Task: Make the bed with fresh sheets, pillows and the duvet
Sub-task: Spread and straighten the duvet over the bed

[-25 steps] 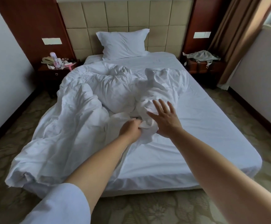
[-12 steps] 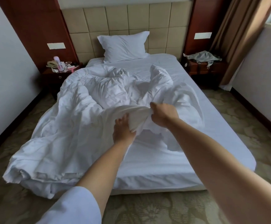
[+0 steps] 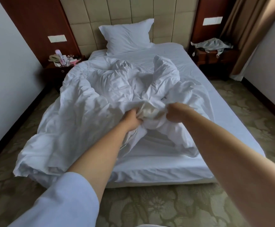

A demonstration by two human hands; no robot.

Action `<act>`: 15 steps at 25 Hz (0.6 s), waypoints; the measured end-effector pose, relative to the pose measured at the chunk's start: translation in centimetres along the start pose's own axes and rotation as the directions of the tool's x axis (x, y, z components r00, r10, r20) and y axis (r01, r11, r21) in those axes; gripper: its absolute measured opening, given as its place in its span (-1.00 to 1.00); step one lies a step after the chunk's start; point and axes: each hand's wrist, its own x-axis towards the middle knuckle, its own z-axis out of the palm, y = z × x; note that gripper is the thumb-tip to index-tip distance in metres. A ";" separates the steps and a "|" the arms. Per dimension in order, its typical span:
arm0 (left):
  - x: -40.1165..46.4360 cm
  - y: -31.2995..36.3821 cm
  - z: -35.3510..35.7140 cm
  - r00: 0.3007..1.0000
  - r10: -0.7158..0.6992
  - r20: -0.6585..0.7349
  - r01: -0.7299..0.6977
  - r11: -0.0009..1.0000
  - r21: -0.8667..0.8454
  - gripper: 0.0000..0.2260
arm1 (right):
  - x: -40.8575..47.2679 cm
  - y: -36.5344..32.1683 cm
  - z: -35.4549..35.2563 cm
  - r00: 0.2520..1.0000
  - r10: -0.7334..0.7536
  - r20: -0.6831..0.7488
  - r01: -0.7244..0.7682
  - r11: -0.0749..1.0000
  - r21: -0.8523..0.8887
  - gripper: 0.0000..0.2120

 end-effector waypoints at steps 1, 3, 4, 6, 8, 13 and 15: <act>-0.3 -1.2 0.7 0.990 -0.003 0.140 -0.015 0.991 0.133 -0.57 | -0.2 -0.2 1.4 0.986 -0.037 0.163 0.052 0.995 -0.084 -0.68; -0.8 -2.8 1.3 0.975 -0.011 0.222 -0.053 0.959 0.279 -0.59 | -0.9 -1.0 3.7 0.962 -0.077 0.261 0.127 0.976 -0.179 -0.68; -0.9 -3.1 1.1 0.980 -0.013 0.200 -0.045 0.958 0.282 -0.62 | -1.0 -1.6 4.4 0.966 -0.083 0.244 0.116 0.986 -0.123 -0.62; -1.0 -3.5 0.0 0.988 -0.016 0.154 -0.023 0.969 0.246 -0.68 | -0.7 -3.5 5.3 0.963 -0.122 0.239 0.107 0.992 0.073 -0.35; -1.0 -3.3 -0.9 0.991 0.014 0.132 -0.048 0.963 0.265 -0.78 | -0.6 -6.1 5.8 0.955 -0.146 0.258 0.089 0.971 0.223 -0.07; -0.3 -1.9 -4.1 0.989 0.105 0.107 -0.134 0.937 0.321 -0.89 | -0.3 -9.7 3.7 0.996 -0.052 0.068 0.037 0.977 0.211 -0.54; -0.4 -1.7 -5.3 0.986 0.107 0.124 -0.146 0.919 0.365 -0.72 | -0.4 -10.1 2.1 0.999 -0.034 -0.023 0.036 0.991 0.128 -0.67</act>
